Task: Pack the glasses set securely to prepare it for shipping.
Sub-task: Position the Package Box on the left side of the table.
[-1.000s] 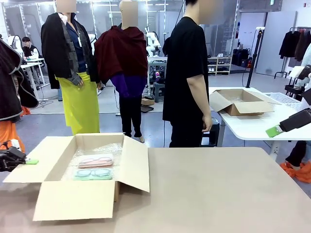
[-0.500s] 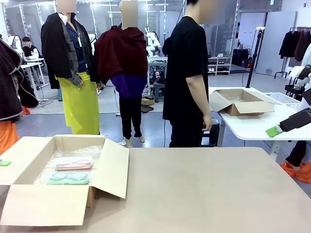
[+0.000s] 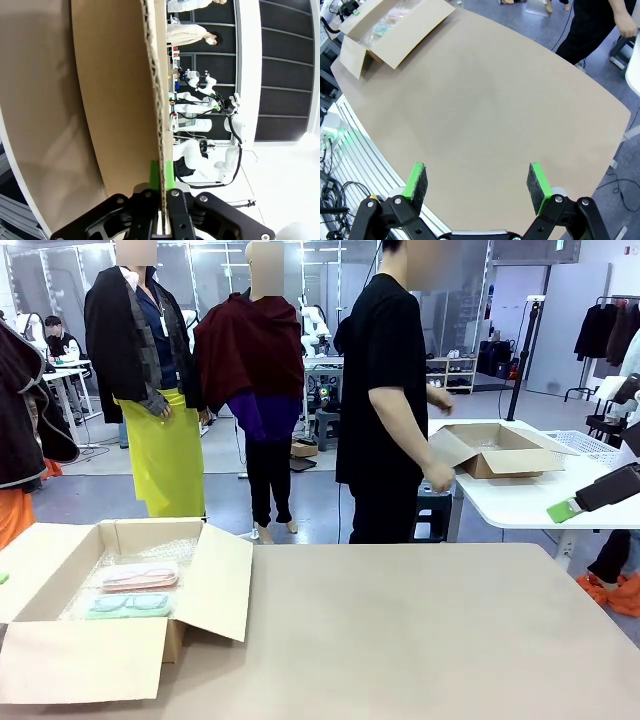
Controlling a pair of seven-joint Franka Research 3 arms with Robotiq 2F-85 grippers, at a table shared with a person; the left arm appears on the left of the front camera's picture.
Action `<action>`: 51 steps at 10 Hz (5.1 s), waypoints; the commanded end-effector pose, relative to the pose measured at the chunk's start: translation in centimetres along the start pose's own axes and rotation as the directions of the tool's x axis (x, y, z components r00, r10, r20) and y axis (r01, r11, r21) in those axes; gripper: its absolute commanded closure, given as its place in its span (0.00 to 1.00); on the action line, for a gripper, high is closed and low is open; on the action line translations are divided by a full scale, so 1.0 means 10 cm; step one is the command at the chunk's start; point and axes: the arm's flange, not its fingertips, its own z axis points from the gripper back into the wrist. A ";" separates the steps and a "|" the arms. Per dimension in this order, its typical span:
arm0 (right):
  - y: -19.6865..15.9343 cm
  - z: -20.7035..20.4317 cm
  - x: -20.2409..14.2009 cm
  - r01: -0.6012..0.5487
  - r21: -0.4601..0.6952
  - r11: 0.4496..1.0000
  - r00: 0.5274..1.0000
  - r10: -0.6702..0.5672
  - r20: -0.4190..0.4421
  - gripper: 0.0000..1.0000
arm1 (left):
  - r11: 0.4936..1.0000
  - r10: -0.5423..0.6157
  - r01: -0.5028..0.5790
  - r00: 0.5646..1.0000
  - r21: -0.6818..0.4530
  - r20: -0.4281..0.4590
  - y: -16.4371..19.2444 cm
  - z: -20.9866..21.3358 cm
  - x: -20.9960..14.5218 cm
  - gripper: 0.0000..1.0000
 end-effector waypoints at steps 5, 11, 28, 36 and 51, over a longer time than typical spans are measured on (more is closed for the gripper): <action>0.02 -0.01 0.00 0.004 -0.012 1.000 1.000 -0.004 -0.003 0.00 | 1.000 0.000 0.000 1.000 0.001 0.001 0.01 0.00 0.00 0.96; 0.02 -0.01 0.00 0.004 -0.012 1.000 1.000 -0.004 -0.003 0.00 | 0.994 -0.038 0.038 0.999 0.098 -0.009 -0.25 -0.02 -0.13 0.21; 0.02 -0.01 0.00 0.004 -0.012 1.000 1.000 -0.004 -0.003 0.00 | 0.125 -0.775 0.722 0.499 0.681 -0.387 -2.08 -0.37 -1.01 0.00; 0.02 -0.01 0.00 0.004 -0.012 1.000 1.000 -0.004 -0.003 0.00 | -0.053 -0.518 0.861 0.409 0.506 -0.751 -2.80 -2.24 -1.04 0.00; 0.02 -0.01 0.00 0.004 -0.012 1.000 1.000 -0.004 -0.003 0.00 | 0.036 -0.487 0.919 0.360 0.394 -0.796 -2.87 -2.92 -1.25 0.00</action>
